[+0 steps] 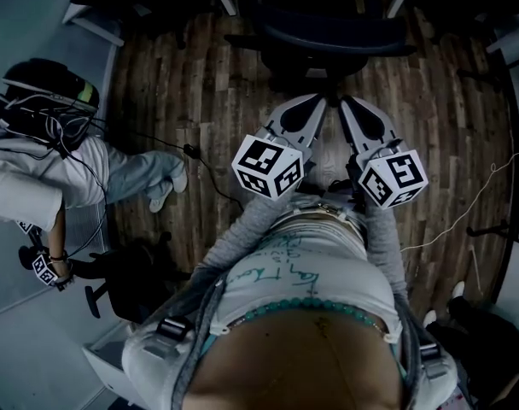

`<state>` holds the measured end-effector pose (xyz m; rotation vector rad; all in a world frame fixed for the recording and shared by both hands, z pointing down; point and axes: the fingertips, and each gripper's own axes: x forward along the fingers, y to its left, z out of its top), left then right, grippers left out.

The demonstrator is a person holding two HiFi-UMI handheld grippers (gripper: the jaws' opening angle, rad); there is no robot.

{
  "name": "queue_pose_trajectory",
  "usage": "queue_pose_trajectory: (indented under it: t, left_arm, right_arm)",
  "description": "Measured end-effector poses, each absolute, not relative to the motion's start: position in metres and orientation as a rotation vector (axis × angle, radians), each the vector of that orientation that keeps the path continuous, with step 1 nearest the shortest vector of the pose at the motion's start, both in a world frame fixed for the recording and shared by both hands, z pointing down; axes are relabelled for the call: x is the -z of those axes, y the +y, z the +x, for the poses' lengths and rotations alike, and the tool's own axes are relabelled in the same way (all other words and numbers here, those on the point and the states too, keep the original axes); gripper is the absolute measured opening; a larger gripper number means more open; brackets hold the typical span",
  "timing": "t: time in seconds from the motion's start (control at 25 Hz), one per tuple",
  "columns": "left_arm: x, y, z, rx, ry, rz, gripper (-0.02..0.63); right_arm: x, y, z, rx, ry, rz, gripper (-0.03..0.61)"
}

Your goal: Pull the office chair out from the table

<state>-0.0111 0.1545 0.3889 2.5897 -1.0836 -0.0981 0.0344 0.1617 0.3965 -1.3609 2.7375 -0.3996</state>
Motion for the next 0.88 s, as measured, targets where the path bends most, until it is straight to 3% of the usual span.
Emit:
queue_pose_trajectory:
  t: [0.88]
  left_arm:
    - [-0.3854,0.1596,-0.002,0.072,-1.004,2.654,0.011]
  right_arm:
    - [-0.398,0.1649,0.0373,0.405,2.701,-1.447,0.032]
